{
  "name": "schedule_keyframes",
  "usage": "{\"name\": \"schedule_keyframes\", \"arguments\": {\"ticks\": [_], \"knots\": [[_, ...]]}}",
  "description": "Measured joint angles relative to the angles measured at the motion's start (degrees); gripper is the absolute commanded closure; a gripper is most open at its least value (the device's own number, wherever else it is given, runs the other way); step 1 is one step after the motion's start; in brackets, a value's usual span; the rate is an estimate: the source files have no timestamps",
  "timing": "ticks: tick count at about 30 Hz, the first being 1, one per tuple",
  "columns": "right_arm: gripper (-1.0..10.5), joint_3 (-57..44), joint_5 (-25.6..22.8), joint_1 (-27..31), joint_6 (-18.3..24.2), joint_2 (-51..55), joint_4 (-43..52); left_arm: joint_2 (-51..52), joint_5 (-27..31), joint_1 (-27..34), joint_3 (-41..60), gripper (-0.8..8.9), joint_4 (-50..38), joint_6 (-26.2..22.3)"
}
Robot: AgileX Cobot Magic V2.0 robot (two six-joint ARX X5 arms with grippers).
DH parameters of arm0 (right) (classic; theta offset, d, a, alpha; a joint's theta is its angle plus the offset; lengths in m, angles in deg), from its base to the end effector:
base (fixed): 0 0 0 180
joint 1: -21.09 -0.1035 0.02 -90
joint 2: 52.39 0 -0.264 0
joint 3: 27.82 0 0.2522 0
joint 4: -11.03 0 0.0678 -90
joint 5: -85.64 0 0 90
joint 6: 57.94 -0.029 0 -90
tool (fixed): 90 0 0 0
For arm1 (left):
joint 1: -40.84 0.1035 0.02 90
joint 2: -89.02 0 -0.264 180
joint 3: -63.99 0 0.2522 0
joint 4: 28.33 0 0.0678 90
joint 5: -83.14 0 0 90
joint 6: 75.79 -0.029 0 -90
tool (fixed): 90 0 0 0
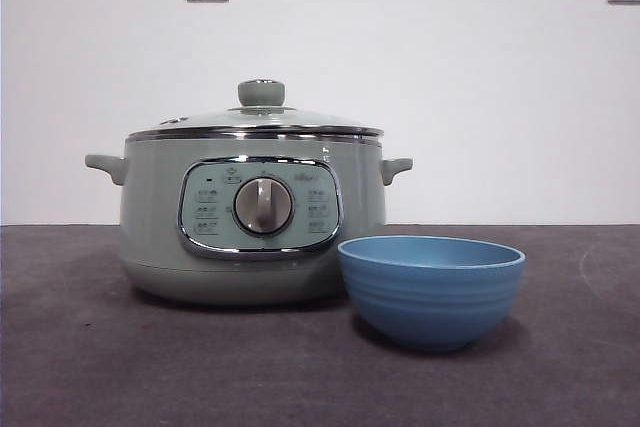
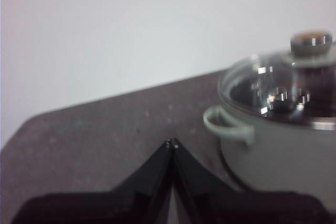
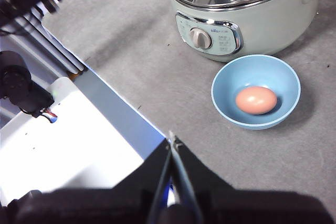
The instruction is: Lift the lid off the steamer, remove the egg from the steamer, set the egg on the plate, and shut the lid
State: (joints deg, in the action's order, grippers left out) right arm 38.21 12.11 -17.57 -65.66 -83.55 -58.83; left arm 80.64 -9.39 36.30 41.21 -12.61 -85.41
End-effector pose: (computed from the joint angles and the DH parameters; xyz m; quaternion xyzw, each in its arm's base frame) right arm 0.0568 0.0560 0.3295 -0.0008 0.3240 0.4205 0.8475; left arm 0.0994 -0.0092 0.2025 0.0839 0.0063 -0.0624 0.9945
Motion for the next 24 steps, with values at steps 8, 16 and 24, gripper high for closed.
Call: {"name": "schedule_keyframes", "arguments": {"ticks": [8, 16, 24], "knots": [[9.4, 0.0, 0.0, 0.0, 0.0, 0.0, 0.0, 6.2, 0.0, 0.0, 7.8, 8.17, 0.3, 1.9], [9.5, 0.0, 0.0, 0.0, 0.0, 0.0, 0.0, 8.1, -0.2, 0.0, 8.0, 8.17, 7.0, 4.7], [9.5, 0.0, -0.1, 0.0, 0.0, 0.0, 0.0, 8.1, -0.4, 0.0, 8.0, 8.17, 7.1, 5.2]]}}
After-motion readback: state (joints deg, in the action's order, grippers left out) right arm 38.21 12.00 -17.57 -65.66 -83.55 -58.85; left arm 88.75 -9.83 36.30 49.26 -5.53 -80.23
